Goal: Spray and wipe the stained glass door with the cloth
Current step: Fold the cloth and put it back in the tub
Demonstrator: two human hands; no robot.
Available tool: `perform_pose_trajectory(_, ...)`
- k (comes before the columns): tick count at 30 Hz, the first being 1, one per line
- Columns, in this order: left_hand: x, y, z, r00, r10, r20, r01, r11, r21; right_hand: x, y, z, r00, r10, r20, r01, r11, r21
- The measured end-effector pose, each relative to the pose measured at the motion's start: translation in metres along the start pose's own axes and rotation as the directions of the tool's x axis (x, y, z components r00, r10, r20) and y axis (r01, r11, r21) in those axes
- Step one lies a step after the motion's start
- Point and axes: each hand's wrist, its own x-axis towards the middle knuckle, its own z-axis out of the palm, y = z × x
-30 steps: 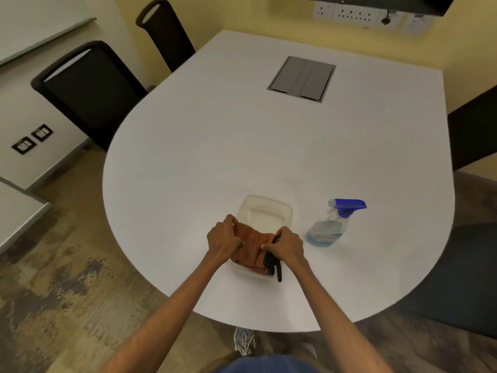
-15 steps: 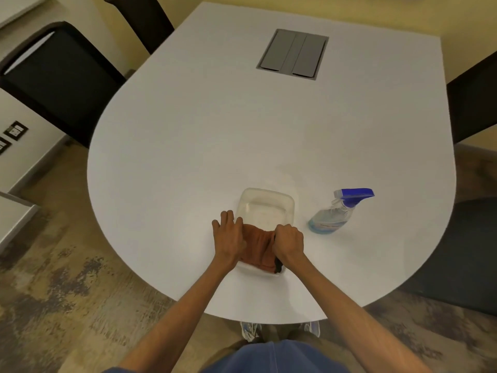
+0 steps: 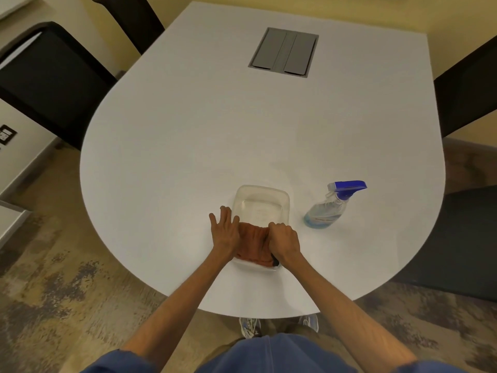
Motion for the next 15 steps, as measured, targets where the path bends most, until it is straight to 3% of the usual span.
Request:
perform_pose_trajectory(4, -0.004, 0.004, 0.003, 0.999, -0.034, -0.005, 0.033, 0.998, -0.060, -0.006, 0.009, -0.001, 0.986, 0.053, -0.159, -0.014, 0.972, 0.235)
perform_pose_trajectory(8, -0.013, 0.011, 0.000, 0.990, -0.117, -0.084, 0.099, 0.977, -0.190, -0.019, 0.021, -0.008, 0.916, 0.223, -0.333, -0.016, 0.850, 0.526)
perform_pose_trajectory(11, -0.018, 0.027, -0.010, 0.965, -0.144, -0.218, 0.064, 0.940, -0.336, -0.026, 0.028, -0.014, 0.799, 0.418, -0.432, -0.009, 0.726, 0.687)
perform_pose_trajectory(15, -0.019, 0.057, -0.031, 0.947, -0.059, -0.316, -0.113, 0.859, -0.499, -0.033, 0.044, -0.029, 0.617, 0.650, -0.444, 0.035, 0.541, 0.841)
